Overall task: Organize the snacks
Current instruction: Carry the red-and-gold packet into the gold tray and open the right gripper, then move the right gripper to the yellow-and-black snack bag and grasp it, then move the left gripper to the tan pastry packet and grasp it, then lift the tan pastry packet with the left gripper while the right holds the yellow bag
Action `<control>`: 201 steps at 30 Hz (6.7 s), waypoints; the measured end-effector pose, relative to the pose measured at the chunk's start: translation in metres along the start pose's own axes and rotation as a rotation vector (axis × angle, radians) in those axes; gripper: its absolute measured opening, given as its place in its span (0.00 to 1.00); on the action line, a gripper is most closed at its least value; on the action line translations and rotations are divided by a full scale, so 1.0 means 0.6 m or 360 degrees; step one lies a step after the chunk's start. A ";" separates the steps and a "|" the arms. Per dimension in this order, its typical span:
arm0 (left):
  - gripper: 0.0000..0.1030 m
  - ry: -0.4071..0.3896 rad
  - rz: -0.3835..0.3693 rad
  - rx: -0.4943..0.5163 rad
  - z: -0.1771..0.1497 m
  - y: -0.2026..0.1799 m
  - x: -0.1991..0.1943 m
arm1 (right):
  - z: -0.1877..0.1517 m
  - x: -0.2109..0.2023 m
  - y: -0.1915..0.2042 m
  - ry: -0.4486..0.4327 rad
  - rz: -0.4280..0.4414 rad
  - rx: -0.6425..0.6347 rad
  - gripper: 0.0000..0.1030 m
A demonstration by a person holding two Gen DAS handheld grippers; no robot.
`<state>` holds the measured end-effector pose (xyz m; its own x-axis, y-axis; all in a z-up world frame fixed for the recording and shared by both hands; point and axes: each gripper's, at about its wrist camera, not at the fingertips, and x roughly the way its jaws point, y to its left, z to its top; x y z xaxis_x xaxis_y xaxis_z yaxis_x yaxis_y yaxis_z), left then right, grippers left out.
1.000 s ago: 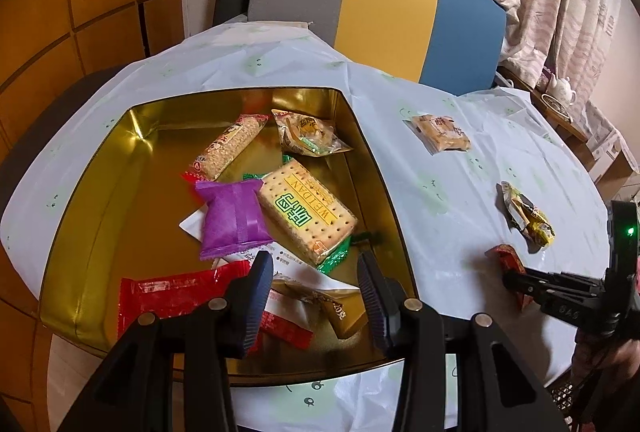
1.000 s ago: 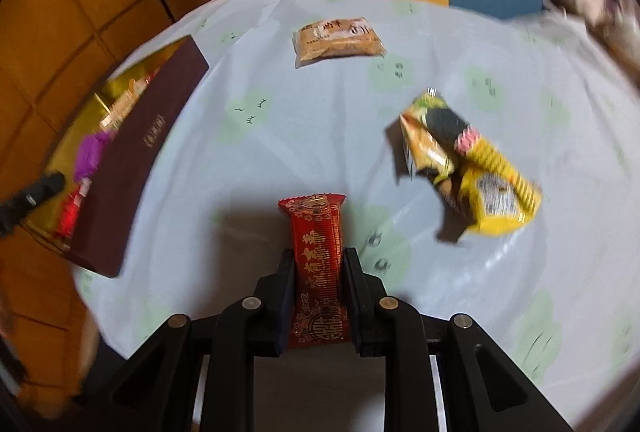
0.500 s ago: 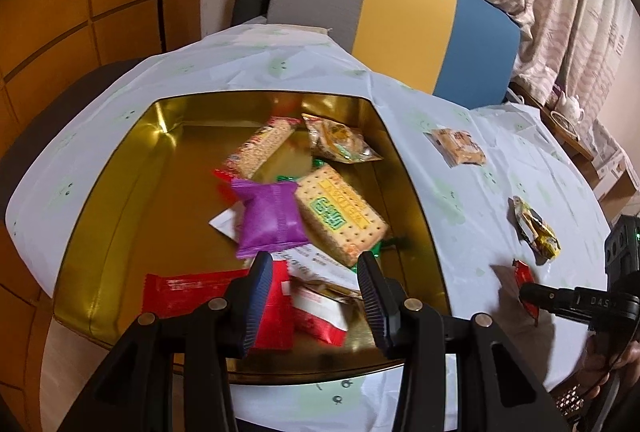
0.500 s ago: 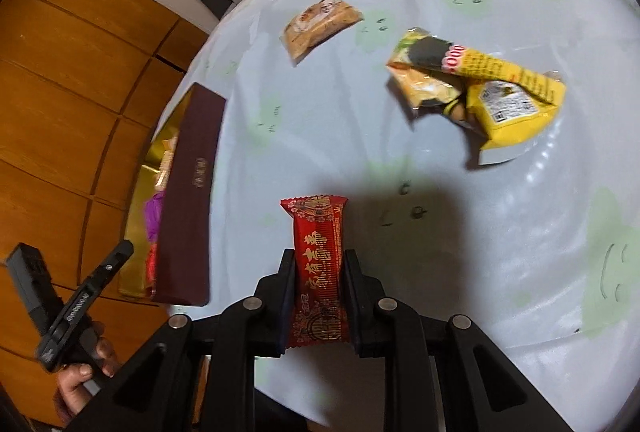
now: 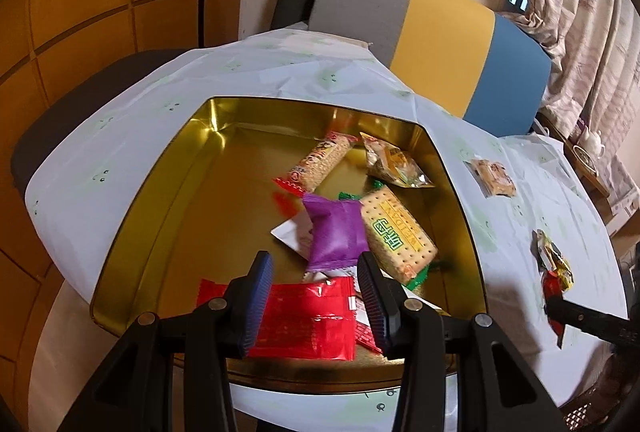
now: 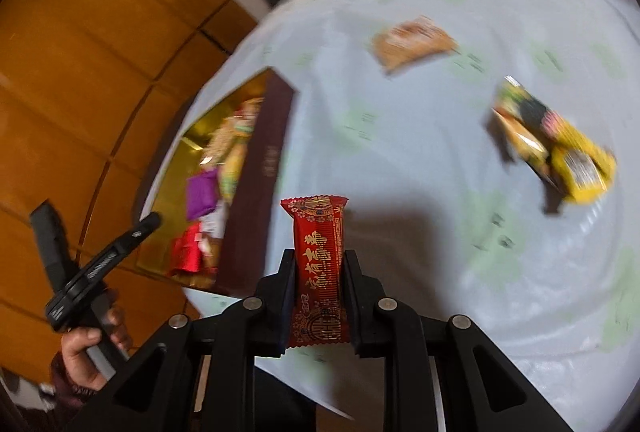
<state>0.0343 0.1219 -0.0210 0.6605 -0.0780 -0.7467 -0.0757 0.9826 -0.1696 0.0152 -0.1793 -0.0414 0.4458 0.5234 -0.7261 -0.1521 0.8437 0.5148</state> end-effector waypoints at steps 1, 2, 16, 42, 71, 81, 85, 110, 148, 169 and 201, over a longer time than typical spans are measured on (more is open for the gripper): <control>0.43 -0.0001 -0.0001 -0.0002 0.000 0.000 -0.001 | 0.002 -0.002 0.015 -0.0003 0.0001 -0.0052 0.21; 0.43 -0.0003 -0.0002 -0.0003 0.000 0.001 -0.001 | 0.006 0.000 0.033 -0.0006 0.0003 -0.0107 0.21; 0.43 -0.0013 0.0023 -0.0044 0.001 0.021 -0.002 | 0.022 0.076 0.217 0.0102 -0.0015 -0.0697 0.21; 0.43 0.0017 0.0033 -0.0051 -0.009 0.026 0.003 | -0.030 0.178 0.256 0.0249 -0.0269 -0.1087 0.29; 0.43 -0.0019 -0.0044 0.0165 -0.015 -0.052 -0.020 | -0.001 0.030 0.156 -0.0067 -0.0301 -0.0673 0.61; 0.43 -0.0004 -0.0111 0.0305 -0.018 -0.106 -0.018 | 0.024 -0.033 0.035 -0.0120 -0.0511 -0.0469 0.64; 0.43 0.0009 -0.0143 0.0372 -0.020 -0.134 -0.014 | 0.032 -0.062 -0.014 -0.0135 -0.0599 -0.0395 0.65; 0.43 0.0174 -0.0332 0.0687 -0.051 -0.266 0.013 | 0.089 -0.076 -0.162 0.0063 -0.0799 -0.0502 0.83; 0.81 0.0504 -0.0299 0.1467 0.144 -0.524 0.340 | 0.115 0.000 -0.178 0.0313 -0.0894 -0.0494 0.72; 0.61 0.0590 -0.0298 0.0904 0.070 -0.454 0.283 | 0.165 -0.055 -0.241 0.0134 -0.0763 -0.0168 0.73; 0.62 0.0245 -0.0384 0.0898 -0.120 -0.387 0.116 | 0.074 -0.015 -0.201 0.0248 -0.0834 -0.0072 0.33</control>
<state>0.0439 -0.1236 -0.0800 0.4918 -0.2903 -0.8209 0.4950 0.8688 -0.0107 0.0689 -0.2910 -0.0767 0.3364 0.0400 -0.9409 0.0162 0.9987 0.0483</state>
